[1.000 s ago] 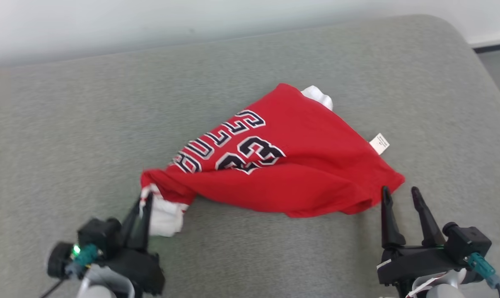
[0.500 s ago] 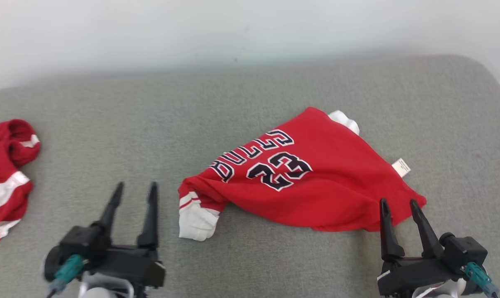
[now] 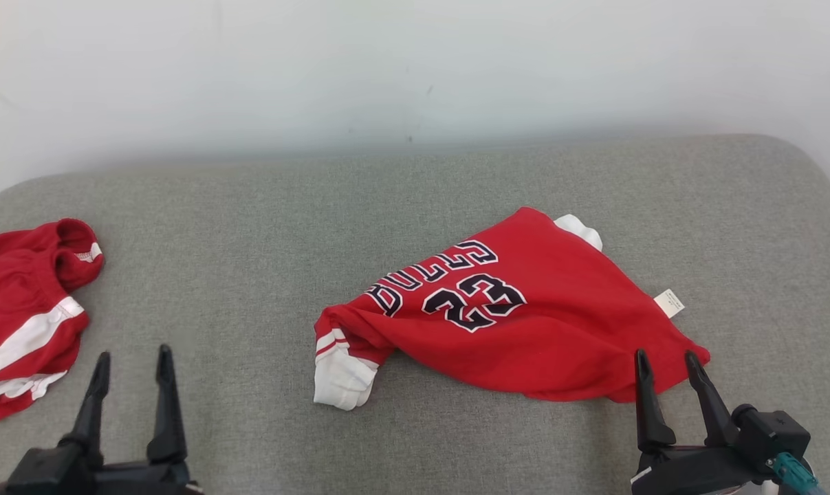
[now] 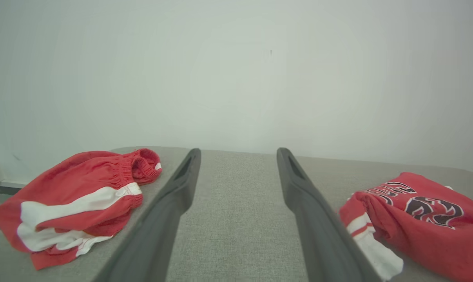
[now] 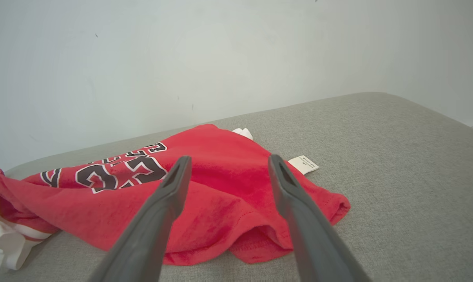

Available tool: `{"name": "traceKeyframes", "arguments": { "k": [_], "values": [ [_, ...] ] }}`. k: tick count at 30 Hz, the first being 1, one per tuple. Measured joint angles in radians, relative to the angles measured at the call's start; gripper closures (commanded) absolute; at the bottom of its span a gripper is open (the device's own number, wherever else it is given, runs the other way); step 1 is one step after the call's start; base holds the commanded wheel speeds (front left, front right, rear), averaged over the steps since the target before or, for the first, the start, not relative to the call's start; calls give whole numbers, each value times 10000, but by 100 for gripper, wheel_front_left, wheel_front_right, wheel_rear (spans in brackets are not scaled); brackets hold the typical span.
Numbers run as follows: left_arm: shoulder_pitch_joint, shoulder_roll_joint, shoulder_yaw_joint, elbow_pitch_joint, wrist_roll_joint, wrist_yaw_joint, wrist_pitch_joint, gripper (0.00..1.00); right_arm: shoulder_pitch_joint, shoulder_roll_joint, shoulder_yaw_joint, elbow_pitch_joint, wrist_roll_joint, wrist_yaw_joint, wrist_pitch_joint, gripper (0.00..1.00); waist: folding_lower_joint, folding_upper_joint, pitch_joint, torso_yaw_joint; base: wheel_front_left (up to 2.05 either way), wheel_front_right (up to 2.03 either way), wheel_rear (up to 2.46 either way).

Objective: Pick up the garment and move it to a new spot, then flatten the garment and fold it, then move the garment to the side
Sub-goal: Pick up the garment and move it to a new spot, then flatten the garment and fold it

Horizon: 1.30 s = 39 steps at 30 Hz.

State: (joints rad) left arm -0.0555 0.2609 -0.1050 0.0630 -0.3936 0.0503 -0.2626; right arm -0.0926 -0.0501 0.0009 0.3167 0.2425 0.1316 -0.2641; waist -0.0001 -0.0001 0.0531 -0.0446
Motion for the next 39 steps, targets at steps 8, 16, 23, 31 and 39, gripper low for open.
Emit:
{"name": "traceKeyframes", "arguments": {
  "k": [8,16,23,31,39],
  "values": [
    [937,-339,913,8,769,-523,0,0,170,-2,-23,31,-56,0,0,0,0,1,-188,-100,0,0,0],
    [1168,-849,1507,40,1300,-1028,0,0,314,0,-17,61,-56,0,0,0,0,1,-259,-173,0,0,0],
    [1177,-1080,1793,33,1735,-1386,0,0,344,0,12,75,-56,0,0,0,1,1,-219,-142,0,0,0],
    [1170,-1149,1906,207,2127,-1590,0,0,346,0,180,84,-69,0,0,0,1,1,-177,-102,0,0,0],
    [1167,-1150,1904,240,2178,-1737,0,0,360,0,301,92,-67,0,0,0,1,1,-194,-103,0,0,0]
  ]
}}
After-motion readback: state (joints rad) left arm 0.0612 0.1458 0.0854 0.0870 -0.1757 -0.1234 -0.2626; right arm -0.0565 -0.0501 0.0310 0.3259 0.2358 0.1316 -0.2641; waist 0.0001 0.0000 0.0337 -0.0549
